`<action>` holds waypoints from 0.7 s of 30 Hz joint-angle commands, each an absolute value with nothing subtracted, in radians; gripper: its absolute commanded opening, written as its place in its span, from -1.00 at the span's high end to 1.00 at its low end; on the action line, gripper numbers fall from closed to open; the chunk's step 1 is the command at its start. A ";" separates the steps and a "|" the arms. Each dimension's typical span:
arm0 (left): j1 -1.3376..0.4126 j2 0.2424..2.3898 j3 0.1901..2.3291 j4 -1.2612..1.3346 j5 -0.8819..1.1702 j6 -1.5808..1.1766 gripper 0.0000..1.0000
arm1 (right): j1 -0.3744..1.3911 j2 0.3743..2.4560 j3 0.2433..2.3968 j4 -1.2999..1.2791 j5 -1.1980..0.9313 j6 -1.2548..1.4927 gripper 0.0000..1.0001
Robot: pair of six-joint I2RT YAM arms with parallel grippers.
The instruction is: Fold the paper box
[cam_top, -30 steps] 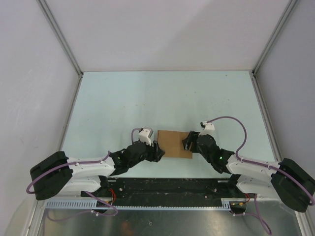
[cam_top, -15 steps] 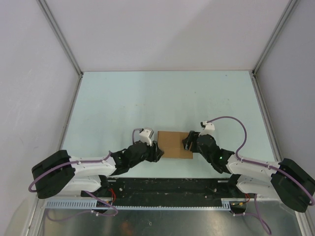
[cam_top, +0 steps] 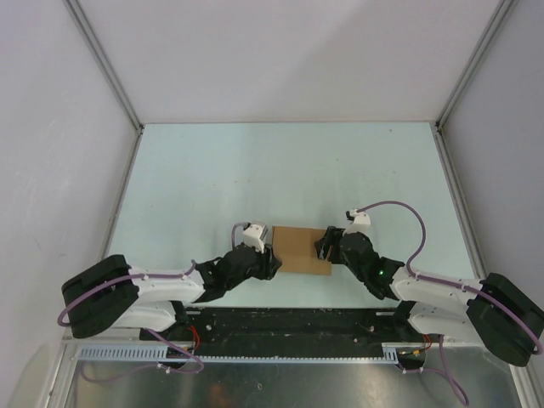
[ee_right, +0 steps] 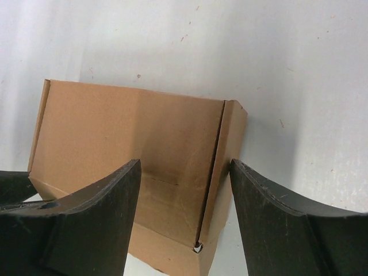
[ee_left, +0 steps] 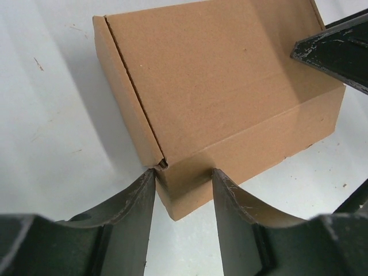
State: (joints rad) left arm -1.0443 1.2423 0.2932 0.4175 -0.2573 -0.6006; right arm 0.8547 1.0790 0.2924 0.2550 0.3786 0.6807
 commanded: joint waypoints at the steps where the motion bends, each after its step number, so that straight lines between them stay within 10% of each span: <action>1: -1.054 1.272 0.330 0.430 -0.304 -0.561 0.05 | 0.851 1.091 0.310 0.285 0.379 0.680 -0.36; 21: -1.088 1.365 0.362 0.431 -0.400 -0.515 0.22 | 0.848 1.091 0.310 0.284 0.376 0.680 -0.36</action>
State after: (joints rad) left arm -1.0767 1.3243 0.3321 0.4412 -0.3553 -0.5426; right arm 0.8471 1.0904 0.2924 0.2600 0.3771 0.6800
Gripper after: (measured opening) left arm 0.402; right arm 0.683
